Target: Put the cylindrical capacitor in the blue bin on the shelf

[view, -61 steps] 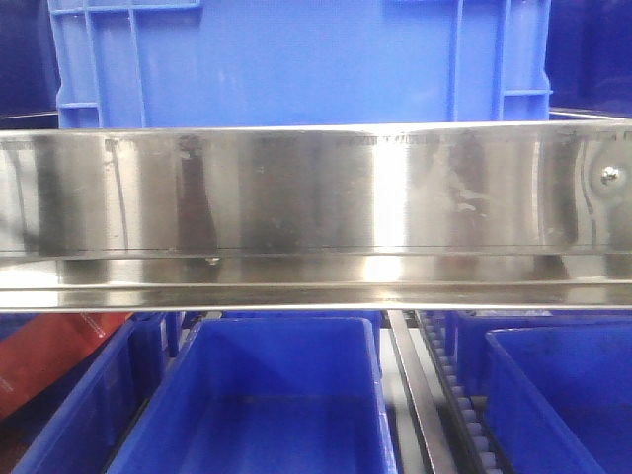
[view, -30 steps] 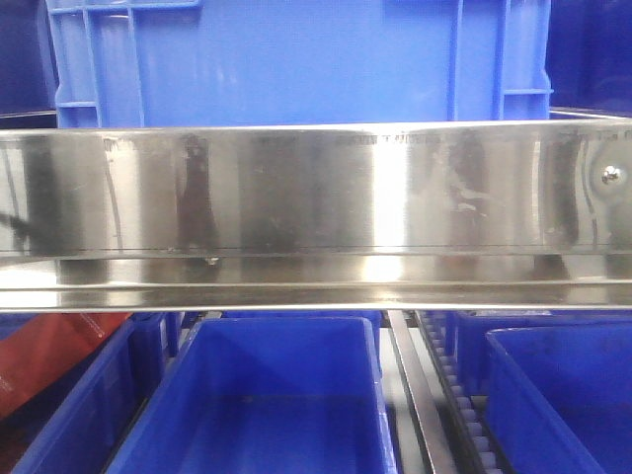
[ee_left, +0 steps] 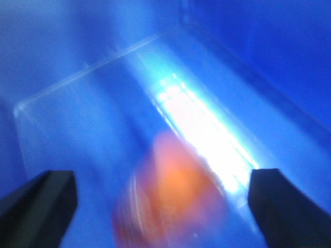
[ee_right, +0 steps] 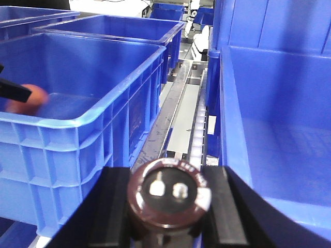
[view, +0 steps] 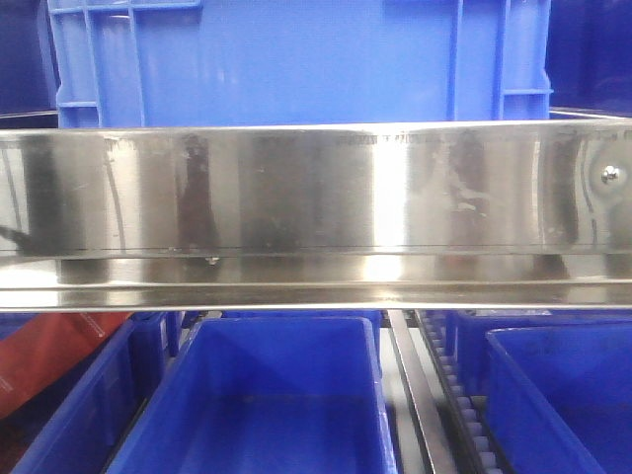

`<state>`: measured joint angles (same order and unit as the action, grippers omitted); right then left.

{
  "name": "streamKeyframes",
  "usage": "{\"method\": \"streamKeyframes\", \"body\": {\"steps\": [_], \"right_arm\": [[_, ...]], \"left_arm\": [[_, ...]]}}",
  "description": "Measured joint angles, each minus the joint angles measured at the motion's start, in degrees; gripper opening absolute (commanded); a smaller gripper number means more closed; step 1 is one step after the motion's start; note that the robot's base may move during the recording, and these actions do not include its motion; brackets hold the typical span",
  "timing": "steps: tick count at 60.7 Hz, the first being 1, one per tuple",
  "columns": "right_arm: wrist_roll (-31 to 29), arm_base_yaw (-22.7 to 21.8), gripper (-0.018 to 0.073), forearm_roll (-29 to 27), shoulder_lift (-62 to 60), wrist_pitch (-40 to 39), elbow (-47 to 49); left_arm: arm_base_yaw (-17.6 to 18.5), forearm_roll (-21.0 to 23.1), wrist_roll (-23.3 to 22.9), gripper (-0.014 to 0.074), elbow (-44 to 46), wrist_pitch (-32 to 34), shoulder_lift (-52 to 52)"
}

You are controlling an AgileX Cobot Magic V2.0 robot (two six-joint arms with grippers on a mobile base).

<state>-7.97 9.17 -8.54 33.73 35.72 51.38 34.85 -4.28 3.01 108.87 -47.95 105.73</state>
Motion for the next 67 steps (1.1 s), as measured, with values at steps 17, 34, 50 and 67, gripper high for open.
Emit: {"method": "streamKeyframes", "body": {"steps": [17, 34, 50, 67], "right_arm": [[0.00, 0.00, -0.0048, 0.00, 0.00, 0.00, 0.00], [0.00, 0.00, -0.0048, 0.00, 0.00, 0.00, 0.00], [0.00, 0.00, -0.0048, 0.00, 0.00, 0.00, 0.00], [0.00, 0.00, -0.0048, -0.11, 0.11, 0.00, 0.00]], "left_arm": [[0.00, 0.13, 0.00, 0.0024, 0.00, -4.05, -8.21], [0.00, -0.11, -0.49, -0.0111, -2.14, -10.32, -21.03], [0.00, -6.56, -8.16, -0.0111, -17.98, -7.31, -37.69], [0.00, -10.67, -15.83, -0.0111, -41.23, -2.42, -59.41]]}}
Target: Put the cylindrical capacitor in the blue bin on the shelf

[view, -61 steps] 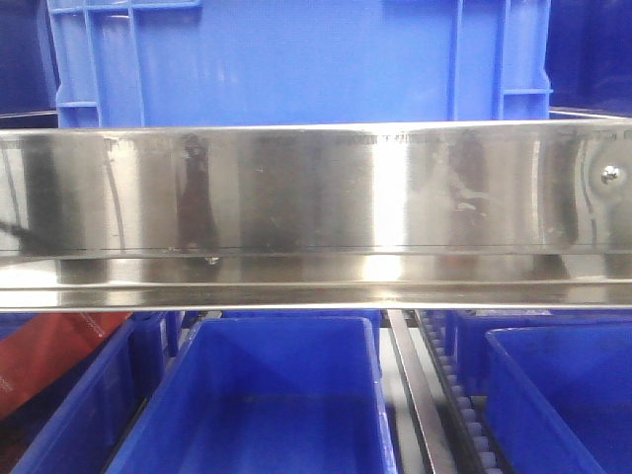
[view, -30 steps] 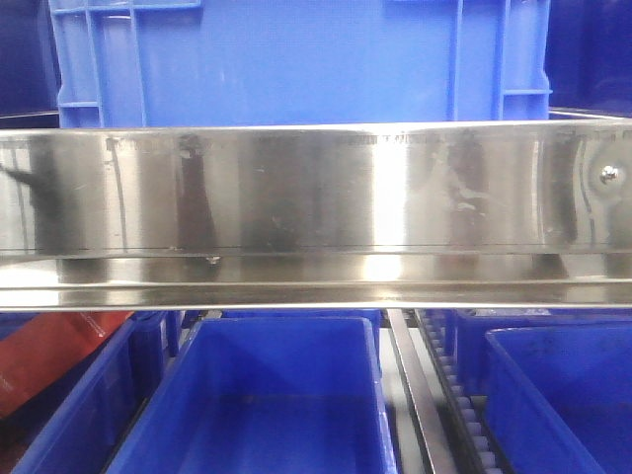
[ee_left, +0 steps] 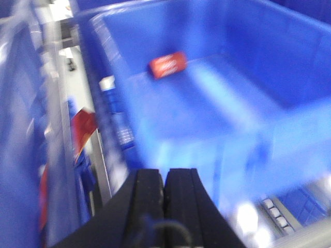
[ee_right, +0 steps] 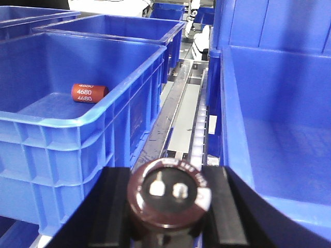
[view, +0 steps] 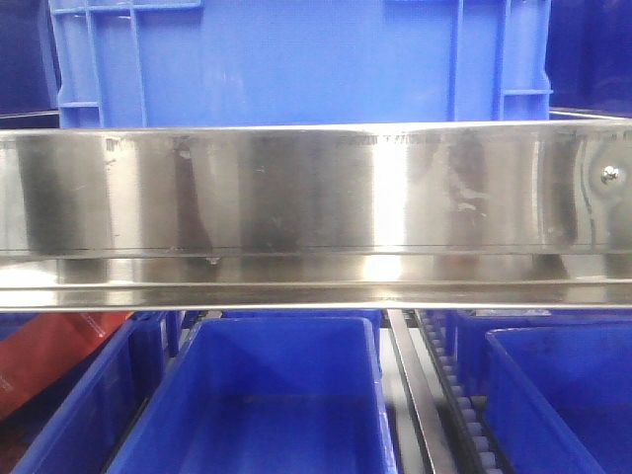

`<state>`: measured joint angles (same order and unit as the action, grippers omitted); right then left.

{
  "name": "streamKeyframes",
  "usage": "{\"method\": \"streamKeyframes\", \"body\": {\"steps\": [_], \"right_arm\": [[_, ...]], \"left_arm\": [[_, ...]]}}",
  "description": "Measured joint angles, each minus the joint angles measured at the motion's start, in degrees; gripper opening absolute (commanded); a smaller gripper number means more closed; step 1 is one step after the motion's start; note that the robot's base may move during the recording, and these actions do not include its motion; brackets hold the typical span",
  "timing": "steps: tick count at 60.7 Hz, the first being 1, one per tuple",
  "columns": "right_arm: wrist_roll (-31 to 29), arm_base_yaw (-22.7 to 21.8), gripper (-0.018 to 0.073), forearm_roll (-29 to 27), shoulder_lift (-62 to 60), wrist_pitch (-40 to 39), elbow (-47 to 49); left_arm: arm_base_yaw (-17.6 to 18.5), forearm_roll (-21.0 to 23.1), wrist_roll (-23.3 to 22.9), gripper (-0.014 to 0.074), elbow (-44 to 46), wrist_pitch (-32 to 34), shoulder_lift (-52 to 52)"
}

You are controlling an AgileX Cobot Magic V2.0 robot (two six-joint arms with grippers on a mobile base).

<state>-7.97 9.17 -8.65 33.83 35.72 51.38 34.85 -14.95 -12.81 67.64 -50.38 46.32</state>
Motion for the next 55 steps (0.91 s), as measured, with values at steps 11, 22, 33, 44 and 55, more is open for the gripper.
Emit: {"method": "streamKeyframes", "body": {"steps": [11, 22, 33, 44, 55], "right_arm": [[0.00, 0.00, -0.0048, -0.49, 2.05, 0.00, 0.57], [0.00, 2.44, -0.0048, -1.38, 8.33, 0.00, 7.47], [-1.62, 8.77, -0.0048, -1.51, 19.30, 0.41, 20.68], [-2.03, 16.23, -0.0048, -1.85, 33.89, 2.32, 35.19], [-2.15, 18.89, -0.0041, -2.13, 48.65, 7.04, 46.64]], "left_arm": [[0.00, 0.00, -2.95, -0.0111, -11.12, 1.12, -12.97], [0.00, 0.12, -4.91, -0.0111, -18.45, 1.55, -24.32], [0.00, 0.12, -5.15, -0.0111, -21.39, 1.65, -28.27], [0.00, 0.12, -5.15, -0.0111, -21.52, 1.87, -28.39], [0.00, 0.12, -5.15, -0.0111, -21.52, 1.87, -28.44]]}}
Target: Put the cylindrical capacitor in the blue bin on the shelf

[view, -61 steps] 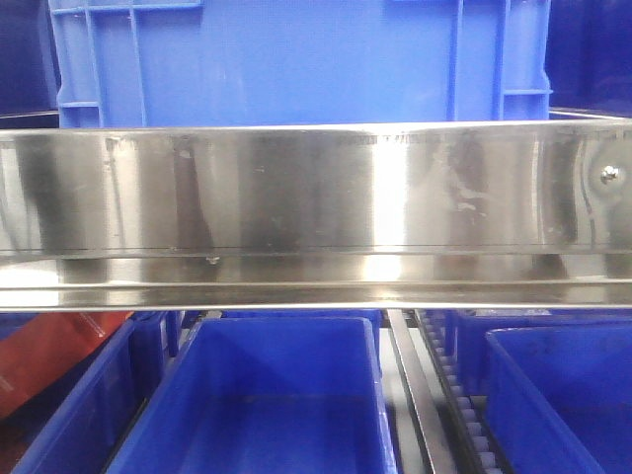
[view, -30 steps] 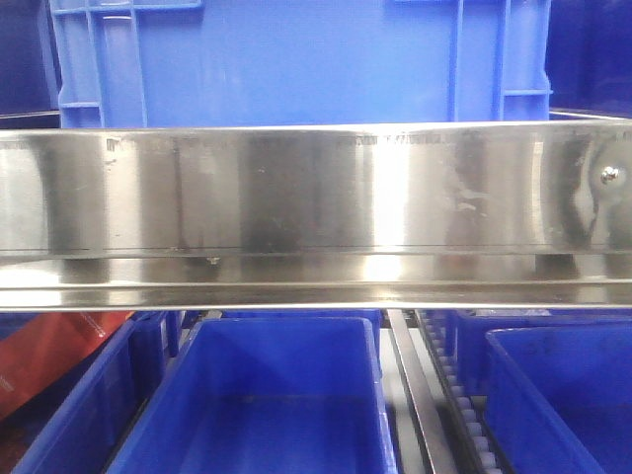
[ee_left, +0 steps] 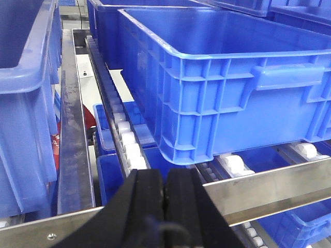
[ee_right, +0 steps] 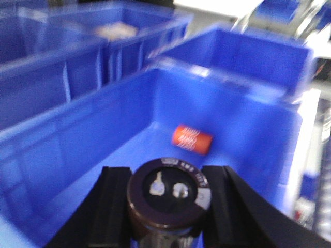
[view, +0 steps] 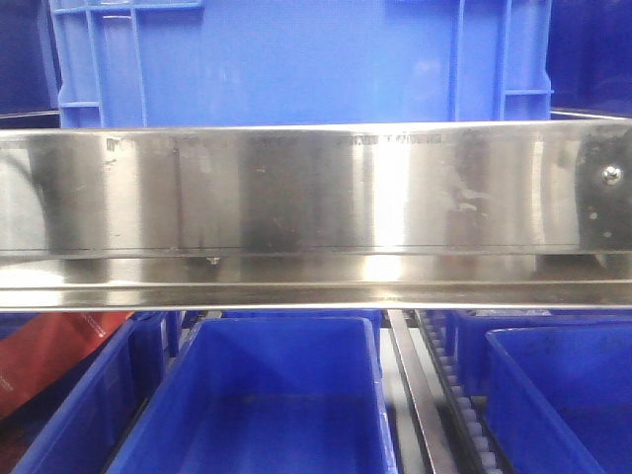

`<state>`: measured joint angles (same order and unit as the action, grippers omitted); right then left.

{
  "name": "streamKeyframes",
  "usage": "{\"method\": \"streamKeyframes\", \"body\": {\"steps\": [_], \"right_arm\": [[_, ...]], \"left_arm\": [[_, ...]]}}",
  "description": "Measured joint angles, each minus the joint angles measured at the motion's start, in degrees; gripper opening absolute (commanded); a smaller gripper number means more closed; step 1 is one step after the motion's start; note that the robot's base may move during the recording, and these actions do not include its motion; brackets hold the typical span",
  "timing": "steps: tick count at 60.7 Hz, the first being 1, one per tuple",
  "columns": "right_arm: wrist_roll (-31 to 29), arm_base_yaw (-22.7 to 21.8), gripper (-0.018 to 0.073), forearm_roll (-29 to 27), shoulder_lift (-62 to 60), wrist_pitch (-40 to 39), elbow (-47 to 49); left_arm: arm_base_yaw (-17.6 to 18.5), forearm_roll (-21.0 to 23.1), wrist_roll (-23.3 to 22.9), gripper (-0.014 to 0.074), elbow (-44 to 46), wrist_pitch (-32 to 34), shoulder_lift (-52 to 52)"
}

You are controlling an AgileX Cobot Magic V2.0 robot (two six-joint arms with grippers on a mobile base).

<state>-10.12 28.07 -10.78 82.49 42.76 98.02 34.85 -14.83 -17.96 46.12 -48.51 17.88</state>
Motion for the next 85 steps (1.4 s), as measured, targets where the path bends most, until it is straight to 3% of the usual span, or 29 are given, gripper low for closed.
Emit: {"method": "streamKeyframes", "body": {"steps": [6, 16, 21, 25, 38, 43, 48, 56, 63, 72, 85], "right_arm": [[0.00, 0.00, 0.0042, 0.00, 6.48, 2.52, 4.60], [0.00, 0.00, 0.0403, 0.00, 16.06, 7.50, 10.82], [0.00, 0.00, 0.0531, -0.09, 19.11, 9.04, 12.27], [0.00, 0.00, 0.0574, -0.09, 20.56, 9.57, 12.56], [0.00, 0.00, 0.0568, -0.23, 21.46, 9.65, 12.80], [0.00, 0.00, 0.0522, -0.23, 20.64, 9.43, 12.80], [0.00, -0.10, 0.0403, -0.26, 19.07, 9.30, 12.80], [0.00, -0.32, 0.0070, -0.36, 15.14, 9.08, 12.80], [0.00, -0.32, -0.0168, -0.36, 10.80, 8.45, 12.07], [0.00, -0.32, -0.0157, -0.36, 3.49, 4.14, 6.01], [0.00, -0.67, -0.0157, 0.73, -9.92, -4.32, -10.03]], "left_arm": [[0.00, 0.11, 0.00, -0.0111, 0.00, 0.00, 0.00], [0.00, 0.18, 0.00, -0.0111, 0.00, 0.00, 0.00], [0.00, 0.18, 0.00, -0.0111, 0.00, 0.00, 0.00], [0.00, 0.18, 0.00, -0.0111, 0.00, 0.00, 0.00], [0.00, 0.18, 0.00, -0.0111, 0.00, 0.00, 0.00], [0.00, 0.18, 0.00, -0.0111, 0.00, 0.00, 0.00], [0.00, 0.18, 0.00, -0.0111, 0.00, 0.00, 0.00], [0.00, 0.08, 0.00, -0.0111, 0.00, 0.00, 0.00], [0.00, -0.53, 0.00, -0.0111, 0.00, 0.00, 0.00], [0.00, -1.68, 0.00, -0.0111, 0.00, 0.09, 0.00], [0.00, -2.11, 0.00, -0.0111, 0.00, 0.69, 0.00]]}}
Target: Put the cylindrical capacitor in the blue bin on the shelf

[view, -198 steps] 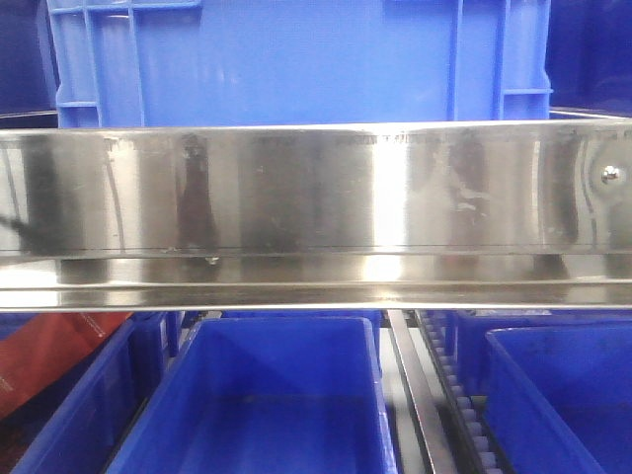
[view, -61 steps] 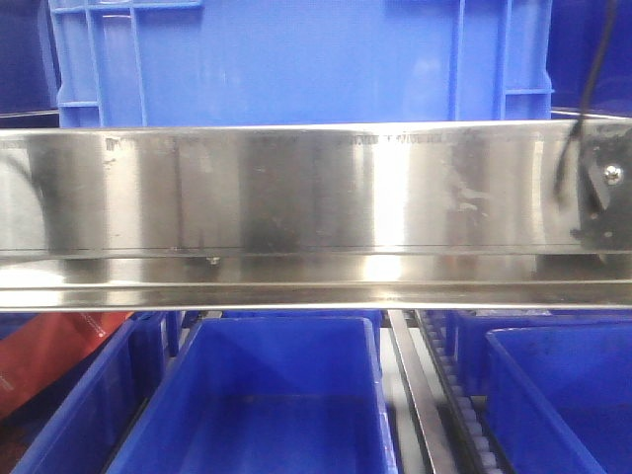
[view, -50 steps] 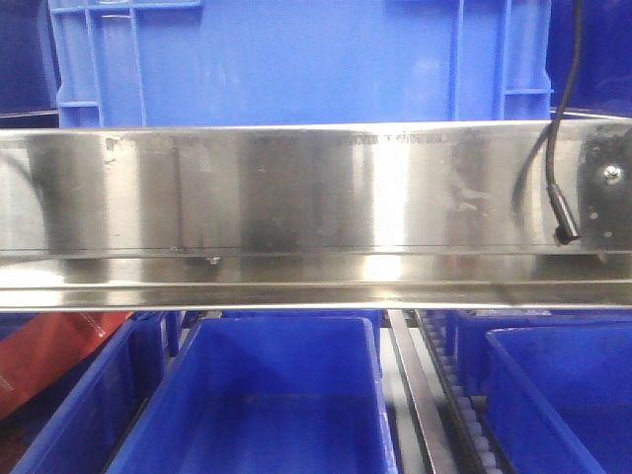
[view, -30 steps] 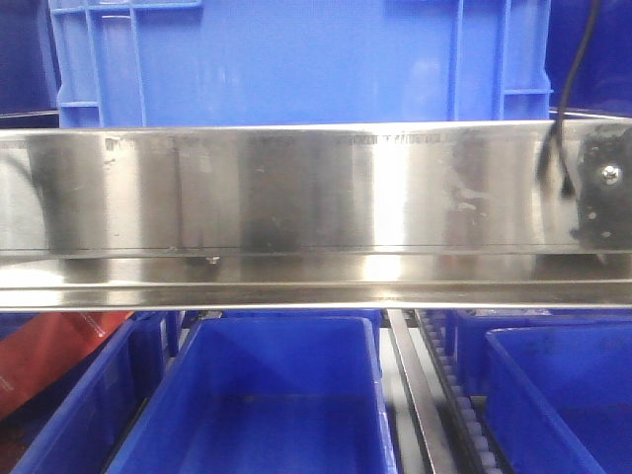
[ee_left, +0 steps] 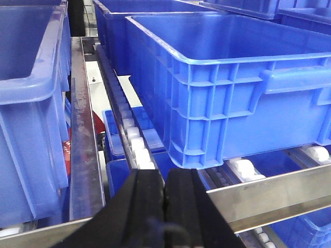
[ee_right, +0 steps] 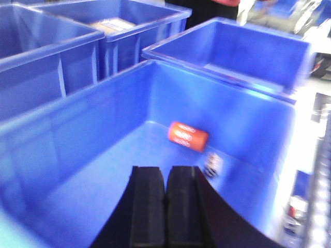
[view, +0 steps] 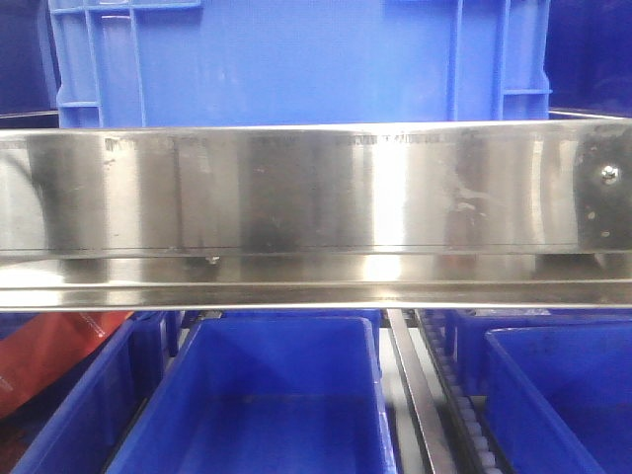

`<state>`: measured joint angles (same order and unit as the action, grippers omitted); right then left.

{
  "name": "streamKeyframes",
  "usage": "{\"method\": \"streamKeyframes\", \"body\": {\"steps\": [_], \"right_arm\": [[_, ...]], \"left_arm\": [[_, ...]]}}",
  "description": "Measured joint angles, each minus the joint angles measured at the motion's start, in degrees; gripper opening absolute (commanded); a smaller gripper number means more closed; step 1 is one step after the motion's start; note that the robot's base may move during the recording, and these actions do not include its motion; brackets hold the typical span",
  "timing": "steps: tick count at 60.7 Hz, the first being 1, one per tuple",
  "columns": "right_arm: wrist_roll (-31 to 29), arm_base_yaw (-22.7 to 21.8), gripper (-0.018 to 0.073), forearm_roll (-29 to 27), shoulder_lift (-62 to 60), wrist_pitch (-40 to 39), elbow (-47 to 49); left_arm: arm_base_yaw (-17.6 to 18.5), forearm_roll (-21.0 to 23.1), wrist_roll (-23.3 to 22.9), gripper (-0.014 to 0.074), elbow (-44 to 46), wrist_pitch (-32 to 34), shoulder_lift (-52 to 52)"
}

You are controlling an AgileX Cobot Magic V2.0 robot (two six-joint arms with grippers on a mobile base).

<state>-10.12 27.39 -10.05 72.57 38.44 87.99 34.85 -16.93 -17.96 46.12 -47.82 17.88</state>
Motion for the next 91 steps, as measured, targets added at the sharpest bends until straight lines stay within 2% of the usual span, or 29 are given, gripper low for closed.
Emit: {"method": "streamKeyframes", "body": {"steps": [27, 42, 55, 91], "right_arm": [[0.00, -5.33, -0.0162, 0.40, -29.22, -14.88, -39.48], [0.00, -5.33, -0.0162, 0.40, -44.70, -19.08, -53.70], [0.00, -5.33, -0.0162, 0.40, -50.87, -23.24, -59.04], [0.00, -5.33, -0.0162, 0.40, -51.11, -24.63, -59.40]], "left_arm": [[0.00, 0.00, 0.00, -0.0111, -0.83, 3.46, 0.00], [0.00, -0.04, 0.00, -0.0111, -3.98, 5.51, 0.00], [0.00, -0.04, 0.00, -0.0111, -4.67, 5.86, 0.00], [0.00, -0.13, 0.00, -0.0111, -4.67, 5.98, 0.00]]}}
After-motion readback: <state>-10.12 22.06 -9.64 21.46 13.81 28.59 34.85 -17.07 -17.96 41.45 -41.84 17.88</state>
